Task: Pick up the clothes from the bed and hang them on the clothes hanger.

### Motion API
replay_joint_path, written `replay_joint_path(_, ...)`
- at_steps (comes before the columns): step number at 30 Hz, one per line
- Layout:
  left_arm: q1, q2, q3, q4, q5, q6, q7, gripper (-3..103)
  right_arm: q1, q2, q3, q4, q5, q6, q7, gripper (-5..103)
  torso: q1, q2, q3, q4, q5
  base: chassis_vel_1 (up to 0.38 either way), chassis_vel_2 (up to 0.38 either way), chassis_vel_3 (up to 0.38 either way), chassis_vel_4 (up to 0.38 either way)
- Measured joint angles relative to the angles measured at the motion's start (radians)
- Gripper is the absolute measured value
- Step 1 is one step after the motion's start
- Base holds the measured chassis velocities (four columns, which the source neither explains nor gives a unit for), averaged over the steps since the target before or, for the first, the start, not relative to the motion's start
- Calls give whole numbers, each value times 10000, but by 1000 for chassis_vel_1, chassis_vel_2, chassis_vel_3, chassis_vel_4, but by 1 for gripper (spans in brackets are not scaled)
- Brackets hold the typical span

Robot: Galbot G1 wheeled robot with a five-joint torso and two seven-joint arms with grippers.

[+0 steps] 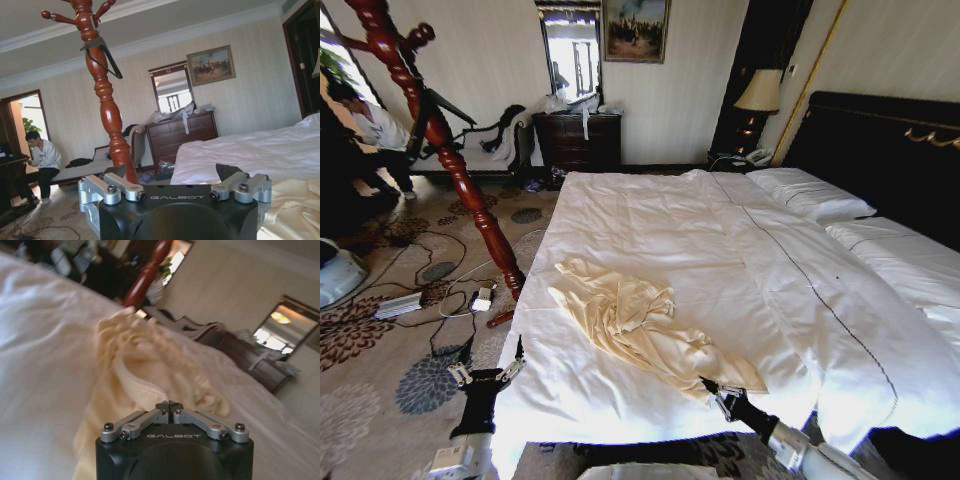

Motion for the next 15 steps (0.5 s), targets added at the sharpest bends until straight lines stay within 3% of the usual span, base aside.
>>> replay_joint_path(1, -4, -3, 4, 7, 3, -1, 0, 100, 25, 7, 60, 177, 343, 5, 13, 0, 0, 0, 0, 0, 0, 0, 0, 0, 0)
replay_joint_path(4, -24, -16, 34, 56, 14, -7, 0, 100, 539, 18, 971, 1457, 2546, -190, 38, 0, 0, 0, 0, 1, -1, 0, 0, 0, 0)
replay_joint_path(6, -26, -18, 41, 62, 15, -8, 0, 100, 691, -12, 1194, 1666, 3046, -289, 37, 0, 0, 0, 0, 2, -1, 0, 0, 0, 0)
replay_joint_path(7, -36, -19, 55, 76, 17, -8, -2, 100, 1179, -156, 1841, 2137, 4543, -619, 81, 0, 0, 0, 0, 3, -3, 0, 0, 0, 0)
replay_joint_path(9, -52, -20, 77, 83, 19, -9, -2, 100, 2139, -374, 2492, 2514, 6195, -1061, 388, 0, 0, 0, 1, 4, -4, 0, 0, 0, 0)
replay_joint_path(10, -52, -20, 77, 83, 19, -9, -2, 100, 2139, -374, 2492, 2514, 6195, -1061, 388, 0, 0, 0, 1, 4, -4, 0, 0, 0, 0)
replay_joint_path(14, -94, -23, 125, 96, 40, -9, -2, 100, 3976, -610, 2849, 2601, 8281, -1623, 1365, 0, 1, -1, 1, 3, -3, 0, 0, 0, 0)
replay_joint_path(15, -94, -23, 125, 96, 40, -9, -2, 100, 3976, -610, 2849, 2601, 8281, -1623, 1365, 0, 1, -1, 1, 3, -3, 0, 0, 0, 0)
